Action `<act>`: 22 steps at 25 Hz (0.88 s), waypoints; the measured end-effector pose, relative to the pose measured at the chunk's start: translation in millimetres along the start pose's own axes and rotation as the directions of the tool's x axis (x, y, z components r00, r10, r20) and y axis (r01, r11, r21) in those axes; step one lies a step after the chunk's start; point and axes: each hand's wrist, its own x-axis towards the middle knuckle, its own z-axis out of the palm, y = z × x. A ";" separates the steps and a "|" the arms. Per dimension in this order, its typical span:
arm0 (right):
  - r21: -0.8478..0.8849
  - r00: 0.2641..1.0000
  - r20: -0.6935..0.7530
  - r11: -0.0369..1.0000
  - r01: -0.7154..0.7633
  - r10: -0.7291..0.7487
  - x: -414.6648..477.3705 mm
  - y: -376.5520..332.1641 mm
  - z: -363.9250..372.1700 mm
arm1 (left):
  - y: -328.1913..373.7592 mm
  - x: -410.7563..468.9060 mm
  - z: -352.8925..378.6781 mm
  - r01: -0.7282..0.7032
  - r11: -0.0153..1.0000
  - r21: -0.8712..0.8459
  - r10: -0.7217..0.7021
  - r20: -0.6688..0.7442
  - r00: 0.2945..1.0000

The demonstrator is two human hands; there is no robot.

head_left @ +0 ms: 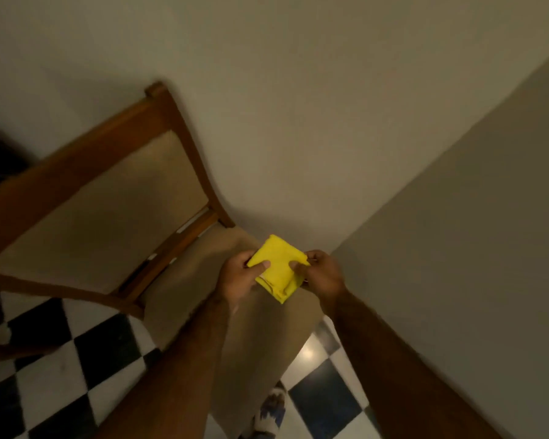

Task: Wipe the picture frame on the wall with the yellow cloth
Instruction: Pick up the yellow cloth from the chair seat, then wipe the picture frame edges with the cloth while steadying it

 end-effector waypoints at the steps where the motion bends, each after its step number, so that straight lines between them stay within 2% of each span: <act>1: 0.019 0.999 -0.020 0.999 0.044 -0.044 -16.6 -30.3 -22.4 | 32.9 -5.9 15.0 -0.053 0.998 -0.030 0.054 0.047 0.997; 6: 0.028 0.934 -0.129 0.940 0.340 -0.334 -128.2 -183.6 -147.1 | 211.1 -63.6 104.5 -0.331 0.936 -0.122 0.351 0.225 0.909; 12: -0.046 0.766 -0.304 0.812 0.582 -0.566 -295.7 -302.2 -264.7 | 384.9 -181.0 205.1 -0.557 0.796 -0.237 0.604 0.366 0.708; 18: -0.169 0.524 -0.434 0.637 0.752 -0.733 -469.8 -374.8 -352.8 | 518.8 -323.9 279.4 -0.719 0.602 -0.347 0.785 0.421 0.454; 22: -0.333 0.274 -0.495 0.471 0.817 -0.825 -596.8 -418.8 -399.9 | 602.1 -437.3 318.2 -0.797 0.399 -0.454 0.899 0.365 0.243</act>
